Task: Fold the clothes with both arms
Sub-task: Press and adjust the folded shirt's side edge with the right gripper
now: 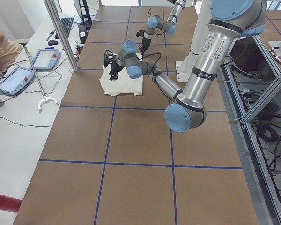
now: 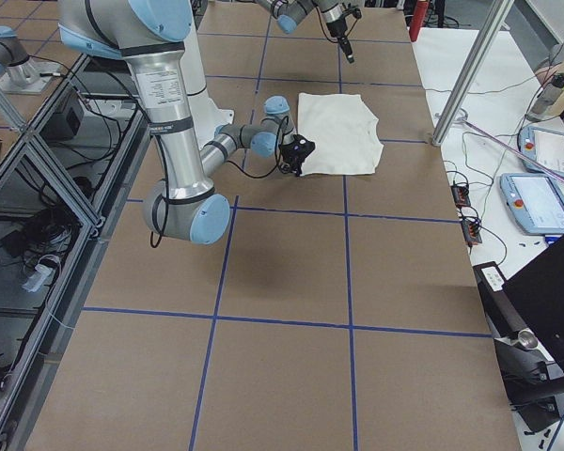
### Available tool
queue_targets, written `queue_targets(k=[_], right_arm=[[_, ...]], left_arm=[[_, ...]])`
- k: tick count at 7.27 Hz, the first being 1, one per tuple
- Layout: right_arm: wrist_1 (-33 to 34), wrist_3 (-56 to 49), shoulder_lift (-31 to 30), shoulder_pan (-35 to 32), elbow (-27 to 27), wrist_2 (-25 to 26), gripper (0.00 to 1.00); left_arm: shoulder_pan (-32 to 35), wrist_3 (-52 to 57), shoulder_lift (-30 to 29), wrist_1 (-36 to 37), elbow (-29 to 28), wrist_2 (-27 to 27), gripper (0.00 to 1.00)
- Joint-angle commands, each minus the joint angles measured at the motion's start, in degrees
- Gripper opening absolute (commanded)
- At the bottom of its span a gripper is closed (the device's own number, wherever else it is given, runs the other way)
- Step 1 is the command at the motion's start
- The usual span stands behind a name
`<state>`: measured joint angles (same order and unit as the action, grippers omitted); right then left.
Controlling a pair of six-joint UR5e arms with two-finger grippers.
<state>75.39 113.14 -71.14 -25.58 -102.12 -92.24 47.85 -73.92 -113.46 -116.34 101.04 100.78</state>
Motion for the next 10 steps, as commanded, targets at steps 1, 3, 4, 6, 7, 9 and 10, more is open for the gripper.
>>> queue_targets(k=[1, 3, 4, 6, 7, 9, 10], right_arm=[[-0.1, -0.2, 0.0, 0.0, -0.4, -0.2, 0.0], [-0.1, -0.4, -0.1, -0.3, -1.1, -0.8, 0.0], [-0.1, -0.4, -1.1, -0.5, -3.2, -1.3, 0.0], [0.1, -0.3, -3.1, -0.5, -6.5, -1.2, 0.0], [0.1, -0.3, -5.9, -0.5, -9.7, -1.5, 0.0], [0.2, -0.1, -12.8, 1.6, -18.4, -3.8, 0.0], [0.3, -0.1, -16.8, 5.3, -22.9, -4.2, 0.0]], left_arm=[[0.0, 0.0, 0.2, 0.1, 0.0, -0.8, 0.52], [0.0, 0.0, 0.5, 0.0, 0.0, -0.9, 0.52], [0.0, 0.0, 0.5, 0.1, 0.0, -0.9, 0.52], [0.0, 0.0, 0.5, 0.1, 0.0, -0.9, 0.52], [0.0, 0.0, 0.5, 0.1, 0.0, -0.9, 0.52], [0.0, 0.0, 0.4, 0.0, 0.0, -0.9, 0.52], [0.0, 0.0, 0.4, 0.1, 0.0, -0.9, 0.52]])
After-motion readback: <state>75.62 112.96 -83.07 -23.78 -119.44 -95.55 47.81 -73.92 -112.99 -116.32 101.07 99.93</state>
